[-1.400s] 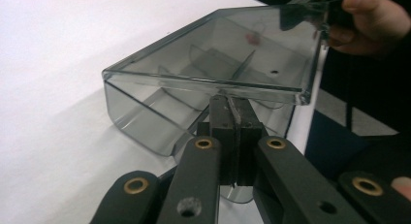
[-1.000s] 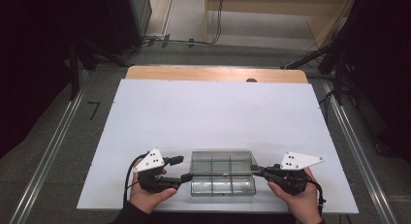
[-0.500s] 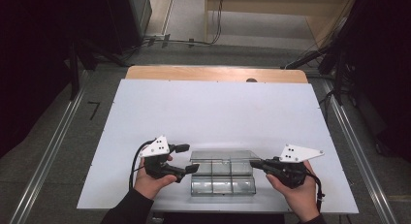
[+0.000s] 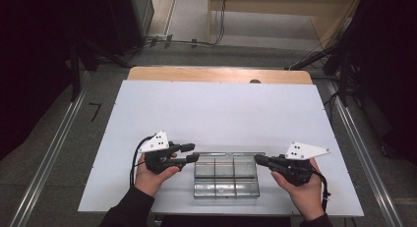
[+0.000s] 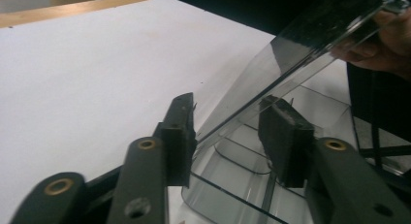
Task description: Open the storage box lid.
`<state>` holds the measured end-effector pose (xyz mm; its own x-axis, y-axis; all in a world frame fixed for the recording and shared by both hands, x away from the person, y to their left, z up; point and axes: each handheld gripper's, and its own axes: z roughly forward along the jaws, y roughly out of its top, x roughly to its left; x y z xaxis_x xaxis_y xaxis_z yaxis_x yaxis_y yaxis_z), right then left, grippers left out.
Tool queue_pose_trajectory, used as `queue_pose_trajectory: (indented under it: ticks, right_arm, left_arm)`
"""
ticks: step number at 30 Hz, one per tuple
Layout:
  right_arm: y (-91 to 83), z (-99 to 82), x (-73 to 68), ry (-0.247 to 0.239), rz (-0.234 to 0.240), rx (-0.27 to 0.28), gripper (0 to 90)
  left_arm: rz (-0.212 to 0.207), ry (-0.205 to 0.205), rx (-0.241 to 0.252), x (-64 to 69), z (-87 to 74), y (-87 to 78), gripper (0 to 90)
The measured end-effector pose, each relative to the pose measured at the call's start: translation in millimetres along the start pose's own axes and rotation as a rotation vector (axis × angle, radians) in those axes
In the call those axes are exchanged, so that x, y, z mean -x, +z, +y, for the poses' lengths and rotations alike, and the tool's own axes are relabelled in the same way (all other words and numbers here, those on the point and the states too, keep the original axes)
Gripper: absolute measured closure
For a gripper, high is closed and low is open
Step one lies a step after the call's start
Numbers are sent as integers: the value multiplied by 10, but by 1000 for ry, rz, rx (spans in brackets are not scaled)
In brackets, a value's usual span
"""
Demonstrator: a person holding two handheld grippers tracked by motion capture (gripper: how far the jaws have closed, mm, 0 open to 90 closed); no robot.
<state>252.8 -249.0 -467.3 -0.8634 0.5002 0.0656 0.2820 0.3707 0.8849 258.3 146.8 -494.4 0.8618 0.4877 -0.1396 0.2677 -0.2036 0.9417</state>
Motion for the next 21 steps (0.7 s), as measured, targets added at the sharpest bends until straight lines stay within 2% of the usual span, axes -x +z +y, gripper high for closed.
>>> queue_pose_trajectory:
  ticks: [2, 7, 11, 14, 18, 21]
  right_arm:
    - [-4, -4, 16, 1, 0, -1, 878]
    - [-13, -27, 53, 1, 9, -13, 873]
    - [-10, -9, 79, 20, 3, -2, 723]
    - [4, 16, 94, 22, -2, -4, 612]
    - [-11, 29, 140, 32, -7, 2, 599]
    - [0, 25, 195, 60, -28, 4, 564]
  left_arm:
    - [-16, 8, -9, -7, 5, 15, 647]
    - [-11, -5, 1, -30, 7, 28, 678]
    - [-4, -15, 6, -44, 9, 21, 698]
    - [5, -40, 25, -73, 5, 10, 709]
    - [4, -54, 22, -91, -1, 31, 724]
    - [2, -54, 27, -98, 4, 43, 728]
